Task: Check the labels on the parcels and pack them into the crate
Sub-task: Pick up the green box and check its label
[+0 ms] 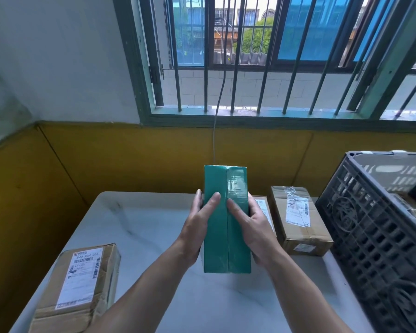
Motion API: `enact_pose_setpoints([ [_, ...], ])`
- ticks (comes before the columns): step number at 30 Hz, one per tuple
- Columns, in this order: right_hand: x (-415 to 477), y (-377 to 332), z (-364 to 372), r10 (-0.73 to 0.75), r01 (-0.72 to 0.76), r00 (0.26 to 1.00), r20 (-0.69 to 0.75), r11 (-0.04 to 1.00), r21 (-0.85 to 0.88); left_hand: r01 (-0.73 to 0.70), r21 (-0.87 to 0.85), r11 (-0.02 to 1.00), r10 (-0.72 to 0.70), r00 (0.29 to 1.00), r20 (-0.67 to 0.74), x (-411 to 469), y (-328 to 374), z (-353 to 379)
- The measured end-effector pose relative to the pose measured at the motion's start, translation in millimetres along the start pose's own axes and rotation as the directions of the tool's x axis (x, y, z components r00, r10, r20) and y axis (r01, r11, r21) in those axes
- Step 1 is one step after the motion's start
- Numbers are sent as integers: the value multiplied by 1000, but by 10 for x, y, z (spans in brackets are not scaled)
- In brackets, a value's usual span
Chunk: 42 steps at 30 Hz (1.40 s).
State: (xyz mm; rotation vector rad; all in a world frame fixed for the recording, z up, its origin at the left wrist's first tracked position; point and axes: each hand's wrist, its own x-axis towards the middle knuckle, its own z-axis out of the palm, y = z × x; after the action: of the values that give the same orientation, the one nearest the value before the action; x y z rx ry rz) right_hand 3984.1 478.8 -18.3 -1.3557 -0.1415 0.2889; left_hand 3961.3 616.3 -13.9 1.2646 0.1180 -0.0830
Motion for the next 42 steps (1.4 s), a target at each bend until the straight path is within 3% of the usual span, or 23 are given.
enact_pose_setpoints([
  [5, -42, 71, 26, -15, 15, 1000, 3, 999, -31, -13, 18, 1000, 14, 998, -56, 29, 42, 31],
  [14, -41, -93, -4, -63, 63, 997, -54, 998, -7, -27, 26, 999, 27, 1000, 3, 0, 8, 72],
  [21, -74, -67, -21, -60, 59, 998, -33, 998, -25, 0, 8, 1000, 0, 998, -65, 28, 127, 107],
  [30, -22, -151, 19, -33, 31, 993, -111, 999, -24, -62, 65, 996, 61, 998, 25, 46, 113, 97],
  [37, -24, -167, 32, -15, 11, 999, -34, 995, -102, -31, 9, 999, 31, 999, -21, 42, 104, 74],
  [42, -24, -196, 41, 6, -14, 997, -79, 996, -94, -13, 2, 1000, 13, 1000, -6, 31, 130, 73],
])
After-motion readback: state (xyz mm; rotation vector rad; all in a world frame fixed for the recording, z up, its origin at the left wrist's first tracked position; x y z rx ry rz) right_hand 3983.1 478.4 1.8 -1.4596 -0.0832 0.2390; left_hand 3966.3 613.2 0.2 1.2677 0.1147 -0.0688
